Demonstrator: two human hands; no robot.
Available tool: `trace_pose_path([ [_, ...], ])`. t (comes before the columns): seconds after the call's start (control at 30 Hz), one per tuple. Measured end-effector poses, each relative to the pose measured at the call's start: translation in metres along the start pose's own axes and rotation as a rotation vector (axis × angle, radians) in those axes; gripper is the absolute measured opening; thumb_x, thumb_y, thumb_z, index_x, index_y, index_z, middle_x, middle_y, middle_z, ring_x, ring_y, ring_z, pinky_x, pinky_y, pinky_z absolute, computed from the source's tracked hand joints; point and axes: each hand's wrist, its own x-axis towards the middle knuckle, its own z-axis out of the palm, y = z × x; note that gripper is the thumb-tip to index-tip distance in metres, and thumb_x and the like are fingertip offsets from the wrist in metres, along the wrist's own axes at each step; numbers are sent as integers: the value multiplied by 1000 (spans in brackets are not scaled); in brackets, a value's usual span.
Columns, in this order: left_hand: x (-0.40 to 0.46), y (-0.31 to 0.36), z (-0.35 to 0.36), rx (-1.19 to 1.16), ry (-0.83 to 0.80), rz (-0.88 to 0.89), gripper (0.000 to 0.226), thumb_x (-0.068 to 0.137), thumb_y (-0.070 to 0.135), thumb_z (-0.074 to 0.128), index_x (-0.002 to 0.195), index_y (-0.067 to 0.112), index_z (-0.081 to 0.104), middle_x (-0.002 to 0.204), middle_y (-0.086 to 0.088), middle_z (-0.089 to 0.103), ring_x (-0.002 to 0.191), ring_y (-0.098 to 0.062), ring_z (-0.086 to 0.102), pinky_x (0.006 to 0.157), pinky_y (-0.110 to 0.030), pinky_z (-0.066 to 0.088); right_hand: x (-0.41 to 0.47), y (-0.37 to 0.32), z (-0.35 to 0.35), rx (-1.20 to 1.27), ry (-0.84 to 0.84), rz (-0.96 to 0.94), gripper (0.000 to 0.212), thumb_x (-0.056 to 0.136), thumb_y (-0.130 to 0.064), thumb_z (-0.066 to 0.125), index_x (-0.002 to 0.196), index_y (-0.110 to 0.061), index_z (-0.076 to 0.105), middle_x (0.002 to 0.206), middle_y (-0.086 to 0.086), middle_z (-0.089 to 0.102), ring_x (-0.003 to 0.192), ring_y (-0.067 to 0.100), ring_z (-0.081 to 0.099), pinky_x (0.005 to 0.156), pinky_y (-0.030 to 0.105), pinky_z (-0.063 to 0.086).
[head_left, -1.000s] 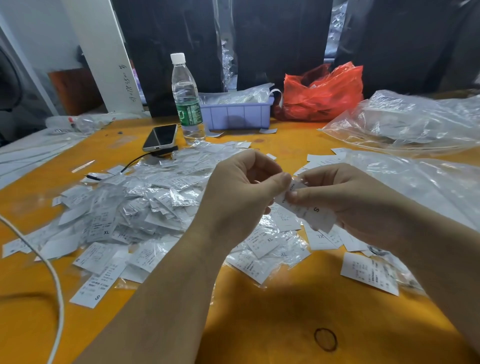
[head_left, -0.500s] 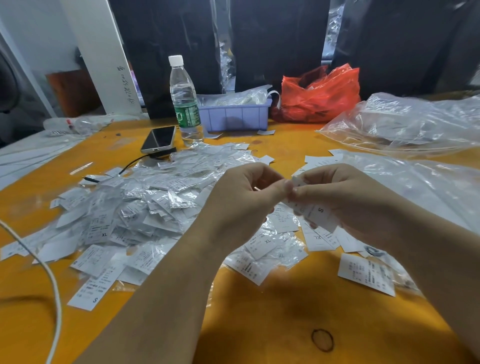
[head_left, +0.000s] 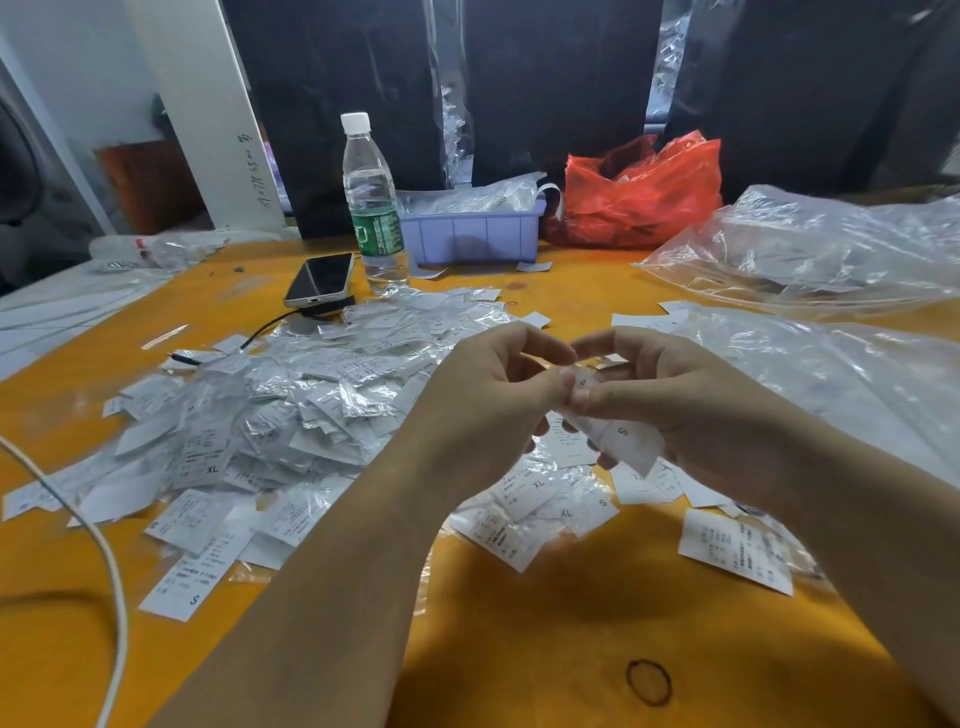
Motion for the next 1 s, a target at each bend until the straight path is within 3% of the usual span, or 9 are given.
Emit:
trace_pose_path([
  [0.1,2,-4,-5,97,105,-28,7,91,19,64,93,26,66,76,6,67,60,-6,59,58,-26,48,2,0,-5,-91,124,-38,43,75,-10,75,115,-17,62,100,9,69,84,23,67,73,38,55],
  [0.23,6,-13,-17,371,348,-107,8,87,20,60,89,28,61,84,6,65,73,-10,59,56,-25,39,1,2,-13,-653,360,-265,34,85,3,55,101,-26,66,89,-11,66,76,6,62,63,14,50],
  [0.33,8,-19,-24,482,477,-135,17,85,23,60,103,25,62,94,4,63,86,-16,58,64,-28,44,1,6,-14,-848,311,-248,37,86,3,55,106,-25,68,97,-12,64,87,2,58,69,11,44],
  [0.4,7,-19,-22,528,482,-75,24,85,25,61,109,24,61,100,4,60,93,-16,56,69,-30,44,2,11,-16,-1011,226,-130,35,89,-8,59,118,-27,63,114,-9,60,101,8,55,81,20,44],
  [0.47,6,-18,-17,567,450,-5,24,86,26,61,110,24,60,104,6,56,100,-16,53,77,-31,44,3,13,-16,-1119,140,46,35,90,-24,61,125,-27,57,123,-4,54,103,15,55,83,28,46],
  [0.6,5,-17,-10,556,360,31,15,88,28,61,103,27,60,102,8,55,94,-11,52,74,-24,43,2,13,-13,-1167,133,38,14,91,-28,60,105,-27,57,108,1,60,83,13,56,69,31,49],
  [0.7,4,-15,-7,504,298,18,12,88,29,62,100,30,59,97,15,54,86,-1,51,66,-14,36,1,13,-12,-1165,176,-14,34,90,-16,62,123,-25,61,104,-7,64,93,15,61,79,35,54],
  [0.87,1,-12,3,443,197,57,11,89,32,63,99,29,63,95,14,59,84,1,53,68,-16,41,1,12,-8,-1033,238,-137,36,87,-3,59,113,-27,68,84,-14,64,75,6,59,65,27,51],
  [1.0,-3,-12,12,443,110,80,14,89,33,63,102,29,62,94,15,58,85,3,52,69,-15,42,0,11,-10,-896,355,-302,34,85,-4,64,109,-27,70,81,-12,68,64,-3,55,55,13,36],
])
